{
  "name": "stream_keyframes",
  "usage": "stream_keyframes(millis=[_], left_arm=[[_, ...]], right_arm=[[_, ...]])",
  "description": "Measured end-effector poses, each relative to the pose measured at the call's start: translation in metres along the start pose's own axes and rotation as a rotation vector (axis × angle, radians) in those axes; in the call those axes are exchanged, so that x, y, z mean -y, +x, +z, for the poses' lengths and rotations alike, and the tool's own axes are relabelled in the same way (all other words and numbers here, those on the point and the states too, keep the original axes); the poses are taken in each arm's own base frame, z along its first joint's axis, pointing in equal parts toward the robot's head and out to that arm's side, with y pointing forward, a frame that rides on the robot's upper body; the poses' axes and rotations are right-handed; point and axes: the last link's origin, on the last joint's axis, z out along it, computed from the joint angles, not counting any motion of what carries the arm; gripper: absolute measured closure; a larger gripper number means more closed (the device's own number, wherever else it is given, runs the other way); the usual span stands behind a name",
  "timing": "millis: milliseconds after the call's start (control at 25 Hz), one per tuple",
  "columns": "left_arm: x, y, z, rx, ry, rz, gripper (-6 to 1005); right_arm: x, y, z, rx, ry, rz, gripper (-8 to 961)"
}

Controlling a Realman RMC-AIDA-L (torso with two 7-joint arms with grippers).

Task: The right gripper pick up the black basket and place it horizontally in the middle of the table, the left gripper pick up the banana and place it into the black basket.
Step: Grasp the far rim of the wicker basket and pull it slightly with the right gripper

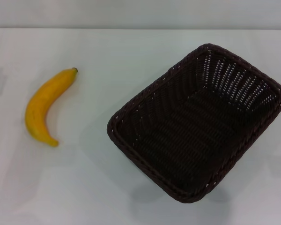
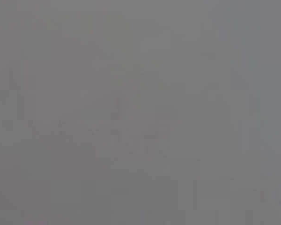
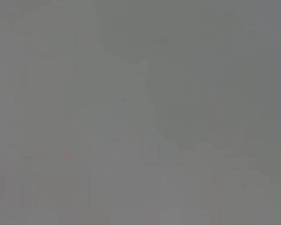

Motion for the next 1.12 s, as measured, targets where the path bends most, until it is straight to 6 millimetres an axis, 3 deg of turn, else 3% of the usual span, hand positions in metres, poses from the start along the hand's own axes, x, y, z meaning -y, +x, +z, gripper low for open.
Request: stream_keyframes(millis=[360, 560, 840, 1120], left_arm=[[0.002, -0.003, 0.001, 0.026, 0.010, 0.002, 127], [0.006, -0.002, 0.004, 0.027, 0.017, 0.013, 127], [0.011, -0.001, 0.004, 0.023, 0.045, 0.011, 127], [0.014, -0.001, 0.003, 0.025, 0.059, 0.009, 127]], right_arm=[[-0.001, 0.000, 0.000, 0.000, -0.008, 0.034, 82], [-0.011, -0.004, 0.008, 0.011, -0.094, 0.037, 83], [-0.015, -0.019, 0.038, -0.036, -0.300, 0.167, 84], [-0.022, -0.044, 0.084, -0.263, -0.494, 0.206, 85]])
